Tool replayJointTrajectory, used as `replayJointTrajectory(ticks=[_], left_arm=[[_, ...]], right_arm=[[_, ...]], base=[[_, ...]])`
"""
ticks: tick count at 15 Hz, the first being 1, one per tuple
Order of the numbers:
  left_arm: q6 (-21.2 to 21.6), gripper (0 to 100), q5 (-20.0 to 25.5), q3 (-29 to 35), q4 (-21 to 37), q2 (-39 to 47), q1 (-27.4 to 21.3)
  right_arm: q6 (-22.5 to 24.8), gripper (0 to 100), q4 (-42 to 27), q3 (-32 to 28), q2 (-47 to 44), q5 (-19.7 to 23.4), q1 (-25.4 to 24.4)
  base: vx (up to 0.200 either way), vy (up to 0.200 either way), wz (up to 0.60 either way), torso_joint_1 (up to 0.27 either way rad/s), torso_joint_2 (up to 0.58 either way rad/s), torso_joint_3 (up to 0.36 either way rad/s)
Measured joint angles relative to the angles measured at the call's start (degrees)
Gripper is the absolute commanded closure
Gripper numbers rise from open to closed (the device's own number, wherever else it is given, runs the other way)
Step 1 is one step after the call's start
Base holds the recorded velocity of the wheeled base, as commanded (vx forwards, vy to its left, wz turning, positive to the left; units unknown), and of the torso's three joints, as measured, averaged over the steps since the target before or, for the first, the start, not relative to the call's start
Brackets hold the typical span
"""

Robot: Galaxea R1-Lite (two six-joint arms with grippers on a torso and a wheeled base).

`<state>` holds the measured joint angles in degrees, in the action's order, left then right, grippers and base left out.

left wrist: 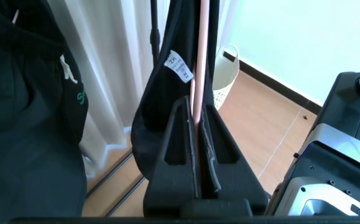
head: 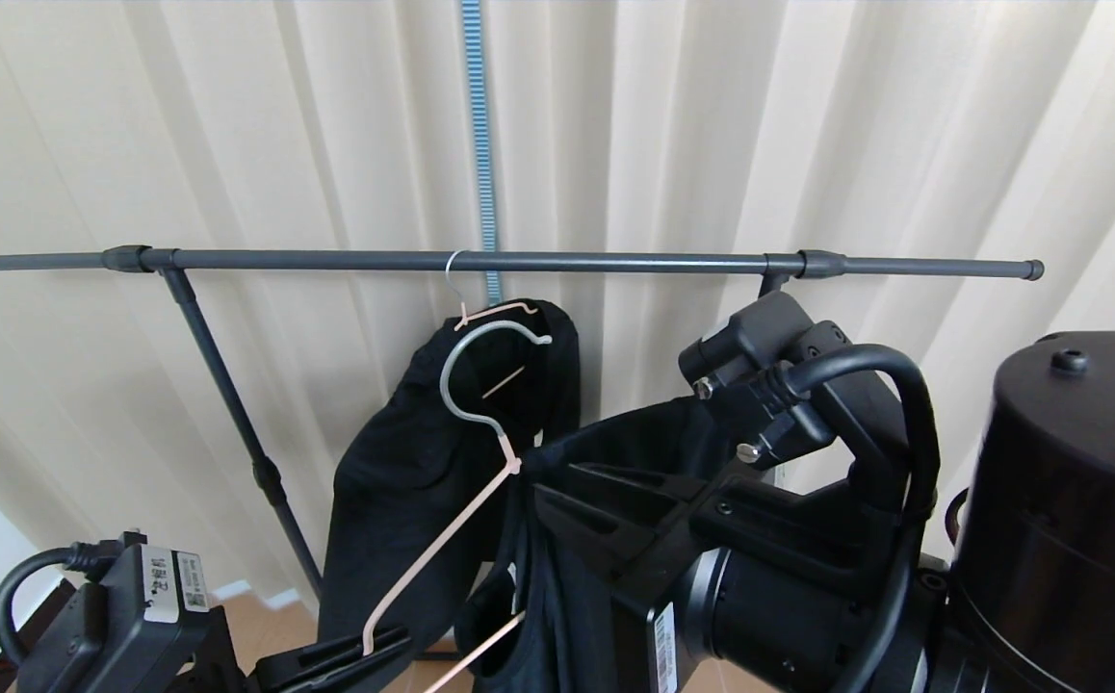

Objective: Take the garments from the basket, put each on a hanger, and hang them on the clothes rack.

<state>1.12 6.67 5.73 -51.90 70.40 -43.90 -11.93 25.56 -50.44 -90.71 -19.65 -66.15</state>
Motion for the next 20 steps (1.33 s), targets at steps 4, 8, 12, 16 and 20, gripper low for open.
replayJointTrajectory(ticks=[4, 8, 12, 16, 20], left_arm=[[0.0, 100, 0.0, 0.0, 0.0, 0.0, 0.0], [0.0, 100, 0.7, -0.5, 0.0, 0.0, 0.0], [0.4, 100, 3.9, -1.4, 0.1, -0.2, 0.0], [1.0, 100, 4.7, -1.8, 0.0, -0.5, 0.0], [2.5, 100, 7.0, -2.7, 0.0, -1.2, -0.1]], right_arm=[[2.9, 0, -0.7, 0.8, 2.7, 0.3, 2.1], [8.4, 0, -0.9, 2.6, 6.4, 5.5, 7.8], [17.3, 0, -0.7, 6.5, 9.2, 21.3, 17.8], [28.8, 0, -3.9, 6.0, 9.2, 39.7, 30.5], [46.2, 0, -36.0, -11.8, 6.2, 45.8, 37.4]], base=[[0.0, 0.0, 0.0, 0.0, 0.0, 0.0], [0.0, 0.0, 0.0, 0.0, 0.0, 0.0], [0.0, 0.0, 0.0, 0.0, 0.0, 0.0], [0.0, 0.0, 0.0, 0.0, 0.0, 0.0], [0.0, 0.0, 0.0, 0.0, 0.0, 0.0]])
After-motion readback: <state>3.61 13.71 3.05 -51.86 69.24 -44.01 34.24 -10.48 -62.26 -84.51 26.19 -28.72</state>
